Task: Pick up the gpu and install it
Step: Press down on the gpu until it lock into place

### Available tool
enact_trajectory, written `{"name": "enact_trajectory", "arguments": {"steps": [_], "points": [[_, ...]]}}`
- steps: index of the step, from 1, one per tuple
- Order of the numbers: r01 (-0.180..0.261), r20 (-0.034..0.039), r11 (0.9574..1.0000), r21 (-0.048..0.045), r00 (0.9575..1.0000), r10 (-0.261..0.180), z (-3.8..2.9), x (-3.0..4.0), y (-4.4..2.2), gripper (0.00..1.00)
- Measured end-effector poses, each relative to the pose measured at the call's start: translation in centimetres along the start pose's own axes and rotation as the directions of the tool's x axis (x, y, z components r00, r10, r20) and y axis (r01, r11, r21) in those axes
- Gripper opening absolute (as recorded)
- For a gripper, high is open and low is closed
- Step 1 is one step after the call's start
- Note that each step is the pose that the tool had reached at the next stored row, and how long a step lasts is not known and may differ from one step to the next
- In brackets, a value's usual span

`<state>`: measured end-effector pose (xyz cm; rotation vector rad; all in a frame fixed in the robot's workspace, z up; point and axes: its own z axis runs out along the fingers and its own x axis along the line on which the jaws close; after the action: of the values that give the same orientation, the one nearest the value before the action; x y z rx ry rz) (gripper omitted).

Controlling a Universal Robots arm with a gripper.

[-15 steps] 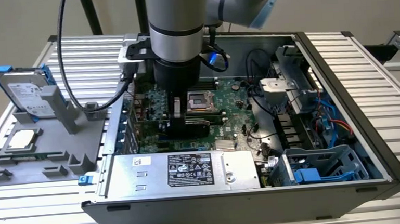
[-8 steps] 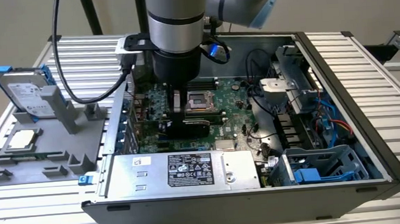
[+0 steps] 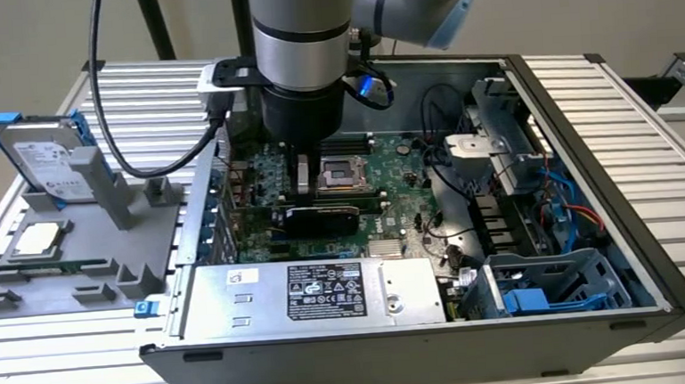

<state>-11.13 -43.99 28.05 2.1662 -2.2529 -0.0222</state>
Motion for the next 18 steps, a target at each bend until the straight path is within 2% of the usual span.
{"name": "enact_trajectory", "arguments": {"steps": [18], "points": [[0.000,-0.0007,1.0000,0.0000,1.0000,0.000,-0.15,0.00,0.00,0.00]]}}
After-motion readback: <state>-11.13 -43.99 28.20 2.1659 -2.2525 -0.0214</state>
